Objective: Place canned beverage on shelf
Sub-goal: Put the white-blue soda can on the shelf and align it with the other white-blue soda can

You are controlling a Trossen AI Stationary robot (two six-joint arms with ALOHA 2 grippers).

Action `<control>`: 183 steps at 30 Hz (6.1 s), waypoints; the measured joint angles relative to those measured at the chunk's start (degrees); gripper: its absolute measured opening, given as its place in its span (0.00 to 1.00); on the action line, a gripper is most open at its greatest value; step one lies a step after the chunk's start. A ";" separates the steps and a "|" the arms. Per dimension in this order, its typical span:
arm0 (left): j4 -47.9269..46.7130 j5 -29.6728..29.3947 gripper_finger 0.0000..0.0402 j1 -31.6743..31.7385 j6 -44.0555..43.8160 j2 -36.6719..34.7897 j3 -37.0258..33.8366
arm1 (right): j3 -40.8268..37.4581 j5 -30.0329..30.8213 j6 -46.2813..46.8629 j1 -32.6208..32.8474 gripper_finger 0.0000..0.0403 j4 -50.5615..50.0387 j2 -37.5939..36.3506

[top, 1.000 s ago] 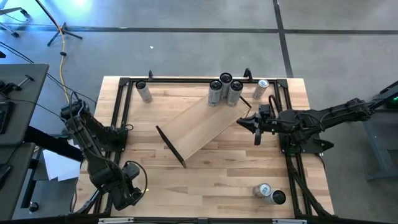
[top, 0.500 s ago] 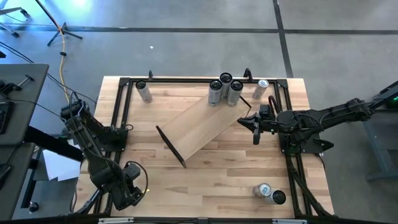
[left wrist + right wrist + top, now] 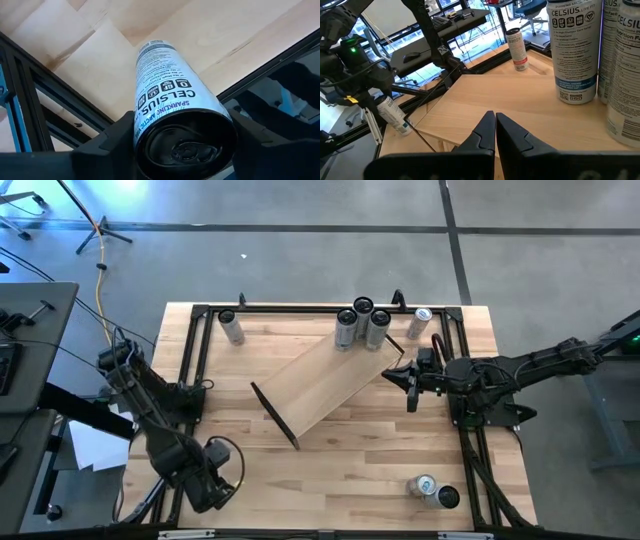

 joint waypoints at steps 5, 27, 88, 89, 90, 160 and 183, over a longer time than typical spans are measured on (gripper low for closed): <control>0.74 1.81 0.55 1.96 4.77 -1.94 -0.17 | 0.00 -0.02 0.01 0.00 0.00 0.00 0.00; -1.80 5.31 0.54 16.85 27.93 -19.13 -0.11 | 0.00 0.46 2.91 -0.02 0.00 0.18 0.02; 18.95 -11.04 0.54 30.06 75.07 -24.53 6.23 | 0.00 1.55 4.54 -1.41 0.00 24.70 10.16; 20.19 -13.29 0.54 30.58 76.93 -24.91 6.23 | 0.00 2.31 5.64 -1.56 0.00 24.92 10.15; 21.64 -15.73 0.54 31.01 78.60 -25.32 6.23 | 0.00 3.15 6.67 -1.72 0.00 25.15 10.14; 34.35 -24.55 0.54 37.34 76.28 -15.98 5.16 | 42.47 -1.04 -8.85 0.92 0.87 -13.49 26.08; 41.33 -23.26 0.54 38.09 83.98 -16.95 5.22 | 42.47 -7.47 -16.74 0.92 0.87 -13.55 26.62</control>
